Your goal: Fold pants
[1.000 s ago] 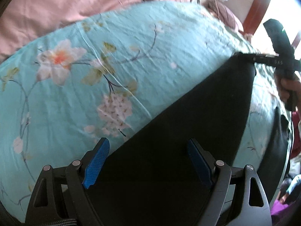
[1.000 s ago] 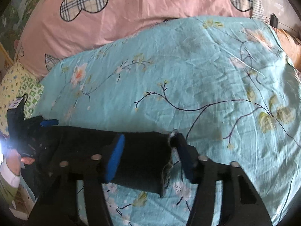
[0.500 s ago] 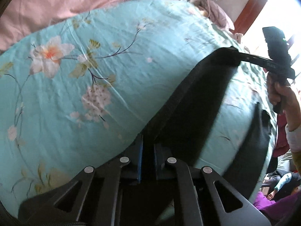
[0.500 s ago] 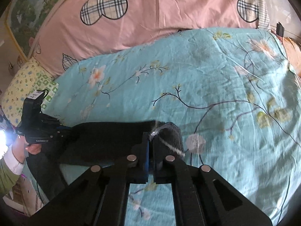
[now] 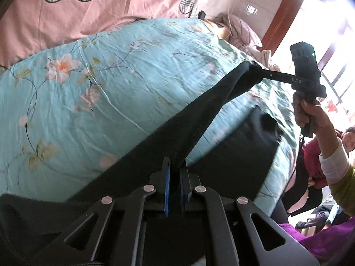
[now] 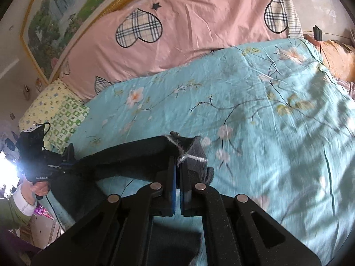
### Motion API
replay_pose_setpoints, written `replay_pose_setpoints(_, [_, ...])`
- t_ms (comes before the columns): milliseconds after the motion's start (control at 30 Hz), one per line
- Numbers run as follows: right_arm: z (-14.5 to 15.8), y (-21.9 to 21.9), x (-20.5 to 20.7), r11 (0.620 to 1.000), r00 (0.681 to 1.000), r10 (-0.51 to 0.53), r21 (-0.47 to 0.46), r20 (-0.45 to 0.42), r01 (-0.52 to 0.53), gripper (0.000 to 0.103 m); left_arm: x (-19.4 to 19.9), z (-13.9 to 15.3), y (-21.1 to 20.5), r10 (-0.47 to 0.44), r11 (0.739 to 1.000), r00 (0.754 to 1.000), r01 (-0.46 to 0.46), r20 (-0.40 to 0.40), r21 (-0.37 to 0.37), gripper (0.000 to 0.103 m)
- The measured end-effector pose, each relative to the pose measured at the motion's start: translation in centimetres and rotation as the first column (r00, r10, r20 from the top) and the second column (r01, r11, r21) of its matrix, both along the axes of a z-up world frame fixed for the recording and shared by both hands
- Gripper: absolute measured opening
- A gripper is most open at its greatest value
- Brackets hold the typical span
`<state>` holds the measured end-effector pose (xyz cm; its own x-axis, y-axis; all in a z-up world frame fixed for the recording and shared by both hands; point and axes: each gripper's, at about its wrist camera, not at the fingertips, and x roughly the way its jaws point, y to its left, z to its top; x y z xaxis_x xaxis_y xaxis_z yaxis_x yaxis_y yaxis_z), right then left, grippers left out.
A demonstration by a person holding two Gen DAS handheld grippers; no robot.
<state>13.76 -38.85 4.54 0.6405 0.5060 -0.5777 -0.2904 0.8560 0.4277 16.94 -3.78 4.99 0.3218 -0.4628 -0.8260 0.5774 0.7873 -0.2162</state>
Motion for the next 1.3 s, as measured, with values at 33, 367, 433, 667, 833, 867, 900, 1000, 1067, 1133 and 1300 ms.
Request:
replay_pose_setpoints(33, [0.0,-0.1,-0.8,1.000,1.000,0.002,0.002,0.008,-0.002,0.003,-0.9,0.0,0.0,0.000,1.000,1.000,0.000,0.001,-0.001,0.005])
replay_pose_setpoints(367, [-1.1,-0.3,-7.5,1.000,0.999,0.020,0.014,0.046,-0.021,0.003,-7.3,-1.2,-0.4,-0.010,1.000,1.000,0.010,0.014,0.006,0.005])
replay_pose_setpoints(433, [-1.7,-0.4,-8.3,1.000,0.999,0.011,0.019,0.039,-0.011,0.003,-8.0,-1.7,-0.4,-0.008,1.000,1.000,0.008,0.005,0.003,0.005])
replay_pose_setpoints(667, [-3.0,-0.7,-10.6,1.000,1.000,-0.009,0.029,0.027,0.009,0.003,-9.5,-2.3,-0.3,-0.007,1.000,1.000,0.007,0.006,-0.005,0.005])
replay_pose_setpoints(833, [-4.0,-0.8,-11.6,1.000,1.000,-0.022,0.006,0.005,0.022,0.003,-10.1,-3.2,-0.6,-0.016,1.000,1.000,0.016,0.002,0.003,0.005])
replay_pose_setpoints(867, [-4.5,-0.8,-11.6,1.000,1.000,-0.026,-0.011,-0.004,0.026,0.003,-10.1,-3.6,-0.8,-0.015,1.000,1.000,0.015,-0.003,0.009,0.005])
replay_pose_setpoints(900, [-4.8,-0.8,-11.6,0.999,1.000,-0.028,-0.020,-0.010,0.028,0.003,-10.1,-4.0,-0.8,-0.015,1.000,1.000,0.015,-0.008,0.015,0.005])
replay_pose_setpoints(1000, [-5.8,-0.8,-11.8,0.999,0.999,-0.036,-0.019,-0.025,0.036,0.003,-10.3,-5.1,-1.0,-0.014,1.000,1.000,0.015,-0.019,0.027,0.005])
replay_pose_setpoints(1067, [-5.9,-0.8,-12.1,0.999,0.999,-0.043,-0.023,-0.022,0.042,0.003,-10.4,-5.7,-1.0,-0.011,0.999,1.000,0.012,-0.027,0.032,0.006])
replay_pose_setpoints(1133, [-5.9,-0.7,-12.5,0.999,0.999,-0.045,-0.020,-0.021,0.045,0.003,-10.4,-6.0,-0.9,-0.007,1.000,0.999,0.008,-0.037,0.027,0.006])
replay_pose_setpoints(1300, [-5.1,-0.8,-13.8,0.993,0.995,-0.094,-0.072,-0.021,0.092,0.022,-10.8,-6.0,-0.8,-0.005,1.000,0.999,0.005,-0.047,0.002,0.026])
